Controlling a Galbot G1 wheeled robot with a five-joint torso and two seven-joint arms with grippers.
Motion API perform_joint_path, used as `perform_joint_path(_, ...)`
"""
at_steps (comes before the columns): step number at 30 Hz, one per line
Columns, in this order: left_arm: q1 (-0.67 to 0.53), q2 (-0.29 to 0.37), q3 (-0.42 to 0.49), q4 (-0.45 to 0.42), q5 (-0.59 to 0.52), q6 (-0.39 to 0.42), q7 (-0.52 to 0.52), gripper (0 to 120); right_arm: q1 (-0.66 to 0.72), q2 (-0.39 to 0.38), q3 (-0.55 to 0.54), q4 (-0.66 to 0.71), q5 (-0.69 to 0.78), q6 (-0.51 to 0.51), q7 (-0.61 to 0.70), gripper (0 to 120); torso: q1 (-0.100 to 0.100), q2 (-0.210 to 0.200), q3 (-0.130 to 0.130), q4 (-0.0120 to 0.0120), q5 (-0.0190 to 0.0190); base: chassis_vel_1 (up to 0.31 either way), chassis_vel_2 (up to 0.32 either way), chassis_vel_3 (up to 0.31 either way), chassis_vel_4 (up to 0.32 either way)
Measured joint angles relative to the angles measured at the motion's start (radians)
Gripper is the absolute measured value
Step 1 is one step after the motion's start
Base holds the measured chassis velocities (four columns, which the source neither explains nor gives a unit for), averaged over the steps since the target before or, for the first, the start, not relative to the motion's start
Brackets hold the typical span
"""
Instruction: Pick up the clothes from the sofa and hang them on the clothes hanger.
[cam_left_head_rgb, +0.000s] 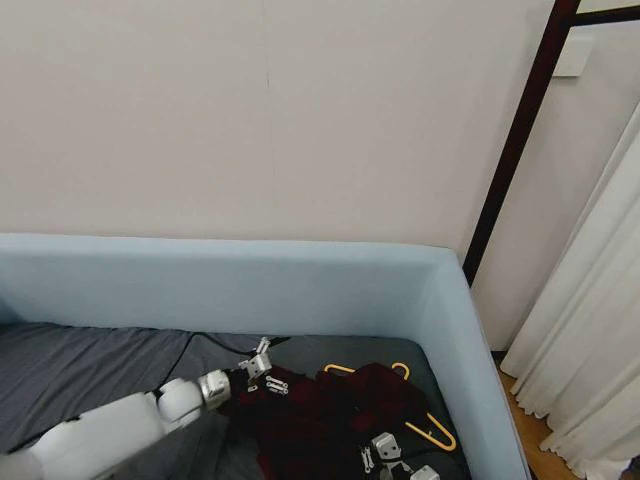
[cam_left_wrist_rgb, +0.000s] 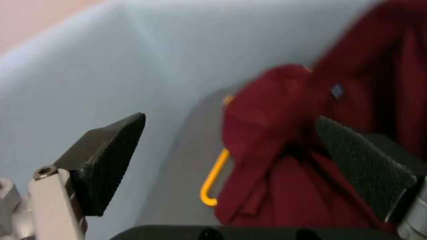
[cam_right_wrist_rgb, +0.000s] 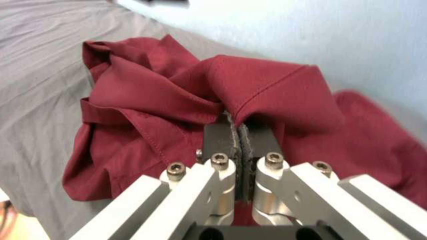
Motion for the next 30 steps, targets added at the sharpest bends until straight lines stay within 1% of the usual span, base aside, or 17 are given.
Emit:
perform_joint_path(1,-0.019,-0.016,0.015,0.024,-0.001,-0.004,0.029,100,-0.005,-0.008,0.002,0.007,-0.019,0.008,-0.006,0,0.0,0.0,0.0,0.0002,-0.0002,0.0,0.0,0.0,0.0)
perform_joint_path(2,-0.019,-0.016,0.015,0.024,-0.001,-0.004,0.029,100,-0.005,-0.008,0.002,0.007,-0.019,0.008,-0.006,0,0.0,0.0,0.0,0.0002,-0.0002,0.0,0.0,0.0,0.0)
perform_joint_path(3,-0.051,-0.047,0.038,0.067,0.003,-0.013,0.078,100,-0.013,-0.021,0.003,0.018,-0.052,0.025,-0.016,0,0.0,0.0,0.0,0.0,-0.0003,0.0,0.0,0.0,0.0)
perform_joint_path(5,-0.079,-0.076,0.055,0.104,0.01,-0.02,0.132,100,-0.02,-0.038,0.003,0.027,-0.095,0.051,-0.028,0,0.0,0.0,0.0,-0.0002,0.0,0.0,0.0,0.0,0.0)
perform_joint_path(7,-0.119,-0.123,0.091,0.151,0.031,-0.029,0.189,100,-0.026,-0.064,0.003,0.034,-0.183,0.108,-0.049,0,0.0,0.0,0.0,-0.0005,-0.0002,0.0,0.0,0.0,0.0)
perform_joint_path(8,-0.119,-0.123,0.091,0.151,0.031,-0.029,0.189,100,-0.026,-0.064,0.003,0.034,-0.183,0.108,-0.049,0,0.0,0.0,0.0,-0.0005,-0.0002,0.0,0.0,0.0,0.0)
perform_joint_path(10,-0.136,-0.162,0.107,0.187,0.053,-0.042,0.216,100,-0.033,-0.083,0.008,0.04,-0.271,0.179,-0.075,0,0.0,0.0,0.0,-0.0006,0.0001,0.0,0.0,0.0,0.0)
perform_joint_path(13,-0.137,-0.203,0.109,0.223,0.097,-0.059,0.22,100,-0.039,-0.102,0.022,0.049,-0.367,0.263,-0.105,0,0.0,0.0,0.0,-0.0004,-0.0003,0.0,0.0,0.0,0.0)
perform_joint_path(14,-0.137,-0.203,0.109,0.223,0.097,-0.059,0.22,100,-0.039,-0.102,0.022,0.049,-0.367,0.263,-0.105,0,0.0,0.0,0.0,-0.0004,-0.0003,0.0,0.0,0.0,0.0)
perform_joint_path(16,-0.126,-0.225,0.098,0.235,0.125,-0.067,0.208,100,-0.039,-0.115,0.031,0.052,-0.433,0.321,-0.129,0,0.0,0.0,0.0,-0.0004,-0.0001,0.0,0.0,0.0,0.0)
perform_joint_path(18,-0.115,-0.244,0.094,0.24,0.135,-0.067,0.196,100,-0.033,-0.124,0.033,0.056,-0.464,0.351,-0.139,0,0.0,0.0,0.0,-0.0003,-0.0001,0.0,0.0,0.0,0.0)
perform_joint_path(19,-0.115,-0.244,0.094,0.24,0.135,-0.067,0.196,100,-0.033,-0.124,0.033,0.056,-0.464,0.351,-0.139,0,0.0,0.0,0.0,-0.0003,-0.0001,0.0,0.0,0.0,0.0)
perform_joint_path(21,-0.105,-0.27,0.092,0.248,0.147,-0.07,0.189,100,-0.022,-0.131,0.034,0.06,-0.475,0.367,-0.144,0,0.0,0.0,0.0,-0.0001,-0.0001,0.0,0.0,0.0,0.0)
perform_joint_path(24,-0.088,-0.327,0.092,0.286,0.156,-0.082,0.192,100,-0.006,-0.143,0.038,0.062,-0.474,0.374,-0.146,0,0.0,0.0,0.0,-0.0005,-0.0002,0.0,0.0,0.0,0.0)
perform_joint_path(25,-0.088,-0.327,0.092,0.286,0.156,-0.082,0.192,100,-0.006,-0.143,0.038,0.062,-0.474,0.374,-0.146,0,0.0,0.0,0.0,-0.0005,-0.0002,0.0,0.0,0.0,0.0)
perform_joint_path(27,-0.084,-0.349,0.099,0.306,0.16,-0.09,0.203,100,-0.001,-0.148,0.043,0.063,-0.472,0.375,-0.145,0,0.0,0.0,0.0,-0.0008,-0.0002,0.0,0.0,0.0,0.0)
perform_joint_path(30,-0.082,-0.362,0.105,0.33,0.168,-0.104,0.214,100,0.002,-0.151,0.049,0.062,-0.468,0.379,-0.142,0,0.0,0.0,0.0,-0.0005,-0.0002,0.0,0.0,0.0,0.0)
